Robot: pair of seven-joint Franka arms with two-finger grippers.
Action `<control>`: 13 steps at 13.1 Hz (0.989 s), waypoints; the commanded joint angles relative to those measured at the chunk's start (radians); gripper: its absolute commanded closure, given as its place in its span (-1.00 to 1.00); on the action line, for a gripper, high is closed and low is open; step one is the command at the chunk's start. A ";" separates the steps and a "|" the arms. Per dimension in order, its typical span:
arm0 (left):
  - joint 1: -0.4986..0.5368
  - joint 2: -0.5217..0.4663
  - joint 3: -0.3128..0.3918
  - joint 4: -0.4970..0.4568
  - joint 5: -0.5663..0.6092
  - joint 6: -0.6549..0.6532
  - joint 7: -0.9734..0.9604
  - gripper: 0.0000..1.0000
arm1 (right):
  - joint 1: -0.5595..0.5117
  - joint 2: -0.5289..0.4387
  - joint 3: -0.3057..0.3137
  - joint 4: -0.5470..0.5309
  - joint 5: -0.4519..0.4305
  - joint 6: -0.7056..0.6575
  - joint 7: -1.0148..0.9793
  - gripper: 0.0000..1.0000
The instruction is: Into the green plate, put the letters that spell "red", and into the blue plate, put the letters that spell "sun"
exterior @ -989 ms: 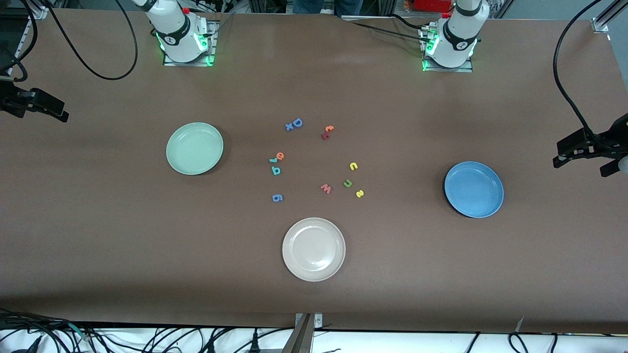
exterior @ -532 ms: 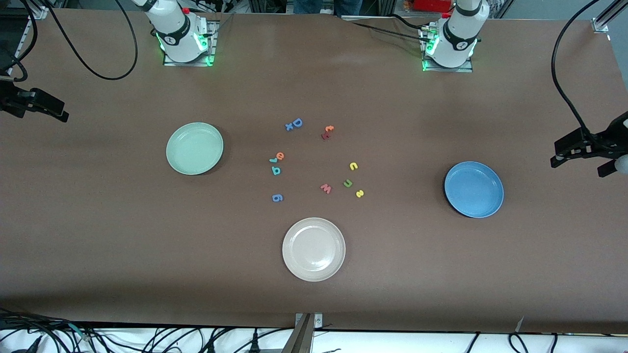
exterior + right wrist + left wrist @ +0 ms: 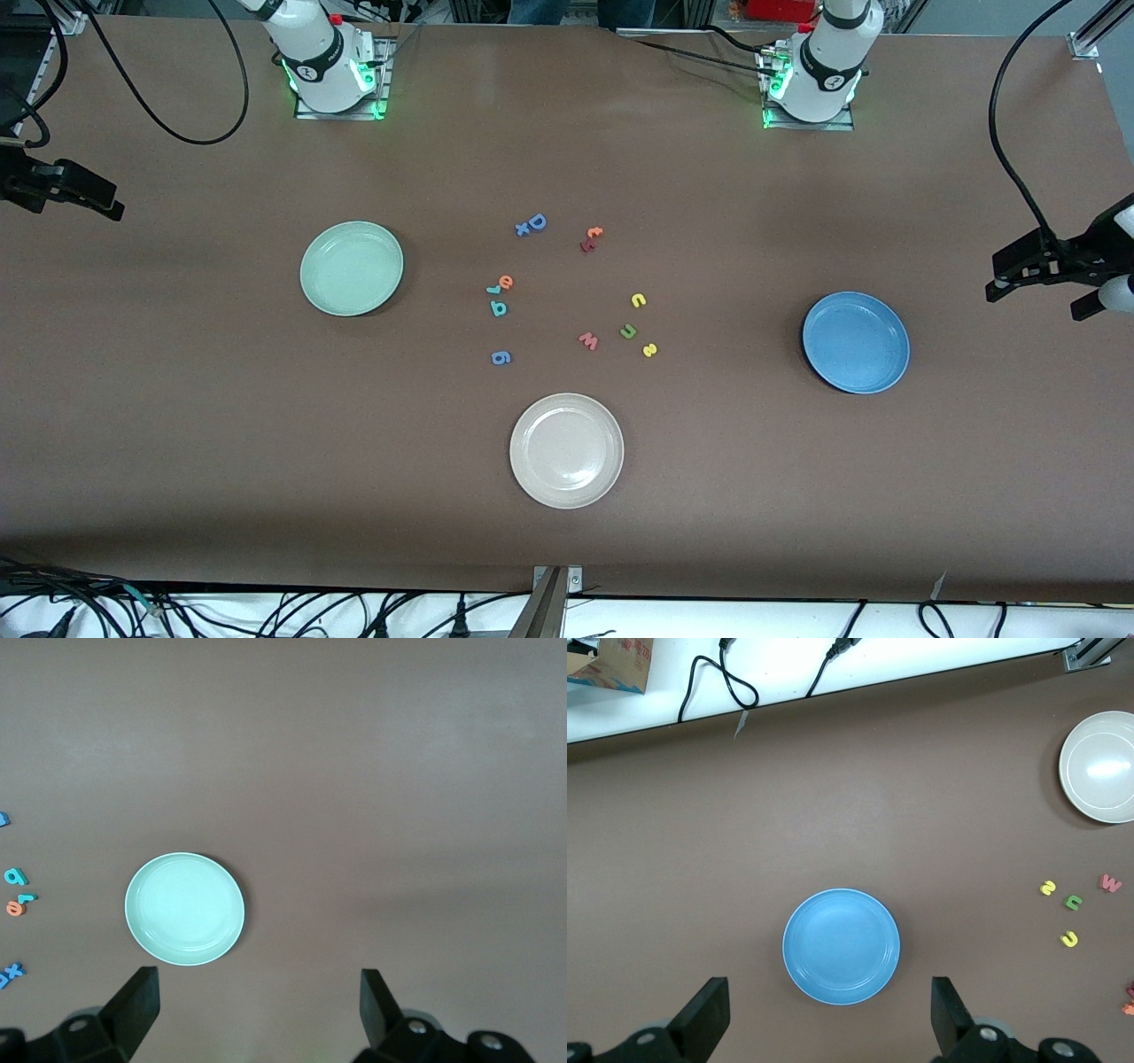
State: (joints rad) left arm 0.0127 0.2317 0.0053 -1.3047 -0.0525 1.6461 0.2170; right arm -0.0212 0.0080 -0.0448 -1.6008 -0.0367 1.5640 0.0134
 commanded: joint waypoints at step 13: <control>-0.002 0.005 0.004 0.027 0.022 -0.020 -0.008 -1.00 | 0.006 -0.016 -0.003 -0.011 0.012 -0.007 -0.009 -1.00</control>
State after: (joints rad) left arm 0.0139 0.2317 0.0106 -1.3046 -0.0525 1.6452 0.2170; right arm -0.0210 0.0080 -0.0440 -1.6008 -0.0367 1.5639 0.0134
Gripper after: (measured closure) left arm 0.000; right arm 0.000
